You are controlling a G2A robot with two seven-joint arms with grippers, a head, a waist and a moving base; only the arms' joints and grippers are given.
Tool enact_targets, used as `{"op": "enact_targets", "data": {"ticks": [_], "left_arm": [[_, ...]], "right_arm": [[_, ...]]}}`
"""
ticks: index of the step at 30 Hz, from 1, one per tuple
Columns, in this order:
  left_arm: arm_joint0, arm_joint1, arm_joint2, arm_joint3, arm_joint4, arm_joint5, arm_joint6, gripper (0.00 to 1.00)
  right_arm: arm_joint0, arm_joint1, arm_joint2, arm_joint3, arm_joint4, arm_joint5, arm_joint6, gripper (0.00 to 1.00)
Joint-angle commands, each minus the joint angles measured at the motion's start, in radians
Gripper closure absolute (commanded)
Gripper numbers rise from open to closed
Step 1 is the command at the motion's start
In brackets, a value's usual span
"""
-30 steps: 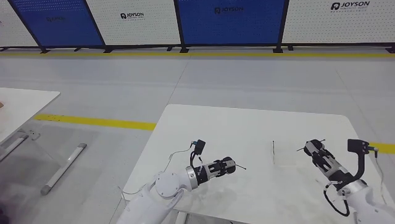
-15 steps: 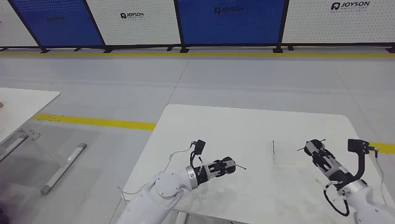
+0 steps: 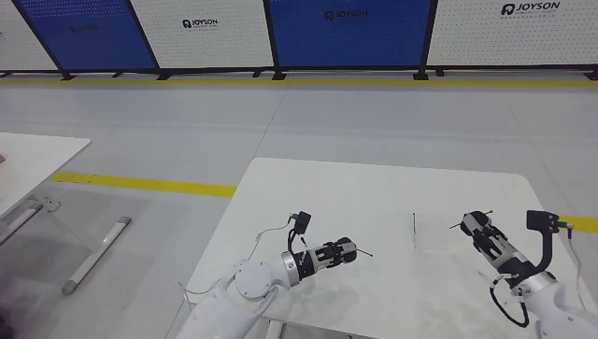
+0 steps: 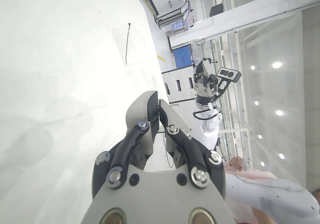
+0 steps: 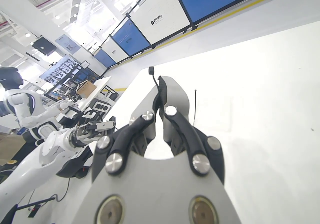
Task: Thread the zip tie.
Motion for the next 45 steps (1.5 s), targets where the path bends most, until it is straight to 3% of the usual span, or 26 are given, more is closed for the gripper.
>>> {"op": "enact_targets", "data": {"ticks": [1,5,8,10,16,18,32,35,41,45], "left_arm": [[0.0,0.0,0.0,0.0,0.0,0.0,0.0,1.0],[0.0,-0.001,0.001,-0.003,-0.003,0.002,0.009,1.0],[-0.002,-0.003,0.004,-0.033,-0.057,0.029,0.016,1.0],[-0.004,-0.003,0.01,-0.057,-0.043,0.04,0.047,1.0],[-0.021,-0.015,0.042,-0.096,0.07,0.085,0.271,1.0],[-0.03,-0.019,0.056,-0.092,0.087,0.098,0.297,1.0],[-0.03,-0.019,0.057,-0.092,0.087,0.098,0.299,1.0],[-0.035,-0.016,0.056,-0.094,0.093,0.087,0.263,1.0],[-0.01,-0.001,0.014,-0.153,0.086,0.051,0.179,1.0],[-0.003,0.0,0.008,-0.169,0.055,0.069,0.171,1.0]], "right_arm": [[0.0,0.0,0.0,0.0,0.0,0.0,0.0,1.0],[0.0,0.0,0.0,0.0,0.0,0.0,0.0,1.0],[0.0,0.0,0.0,0.0,0.0,0.0,0.0,1.0],[0.0,0.0,0.0,0.0,0.0,0.0,0.0,1.0],[0.0,0.0,0.0,0.0,0.0,0.0,0.0,1.0],[0.0,0.0,0.0,0.0,0.0,0.0,0.0,1.0],[0.0,0.0,0.0,0.0,0.0,0.0,0.0,1.0],[0.0,0.0,0.0,0.0,0.0,0.0,0.0,1.0],[0.0,0.0,0.0,0.0,0.0,0.0,0.0,1.0],[0.0,0.0,0.0,0.0,0.0,0.0,0.0,1.0]]}}
